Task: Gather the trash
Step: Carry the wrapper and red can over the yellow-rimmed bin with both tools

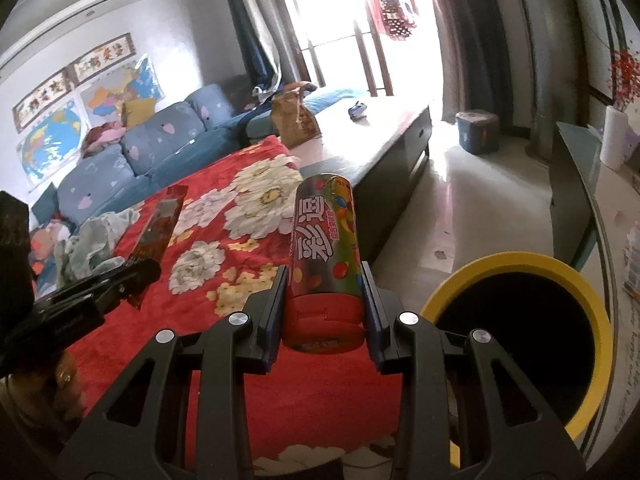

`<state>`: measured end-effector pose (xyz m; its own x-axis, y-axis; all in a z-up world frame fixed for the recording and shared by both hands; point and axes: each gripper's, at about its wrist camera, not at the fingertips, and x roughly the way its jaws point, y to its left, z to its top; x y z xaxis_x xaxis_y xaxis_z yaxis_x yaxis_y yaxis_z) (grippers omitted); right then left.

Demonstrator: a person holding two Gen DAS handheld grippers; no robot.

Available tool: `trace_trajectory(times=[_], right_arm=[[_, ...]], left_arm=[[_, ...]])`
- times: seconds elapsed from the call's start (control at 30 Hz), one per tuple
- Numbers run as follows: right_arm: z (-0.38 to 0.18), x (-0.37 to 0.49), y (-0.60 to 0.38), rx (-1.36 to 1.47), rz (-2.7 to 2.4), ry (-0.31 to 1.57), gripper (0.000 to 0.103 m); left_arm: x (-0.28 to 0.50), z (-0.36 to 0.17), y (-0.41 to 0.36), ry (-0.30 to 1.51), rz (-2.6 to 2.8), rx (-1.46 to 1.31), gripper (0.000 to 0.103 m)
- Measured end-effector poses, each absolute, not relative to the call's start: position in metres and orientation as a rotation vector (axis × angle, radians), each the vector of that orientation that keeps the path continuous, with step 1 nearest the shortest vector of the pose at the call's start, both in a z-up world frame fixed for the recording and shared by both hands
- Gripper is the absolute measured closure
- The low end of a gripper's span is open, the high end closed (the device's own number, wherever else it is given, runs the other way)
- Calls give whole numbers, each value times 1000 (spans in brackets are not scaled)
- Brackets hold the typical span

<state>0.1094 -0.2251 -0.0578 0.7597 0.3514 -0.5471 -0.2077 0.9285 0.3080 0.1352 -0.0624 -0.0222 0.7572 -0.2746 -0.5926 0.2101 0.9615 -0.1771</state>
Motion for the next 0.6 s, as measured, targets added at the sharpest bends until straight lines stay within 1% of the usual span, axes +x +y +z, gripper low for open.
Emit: trace_trajectory(times=[0.6], right_arm=[[-64, 107, -277, 298, 201, 628, 76]], left_arm=[[126, -27, -112, 671, -359, -18, 90]])
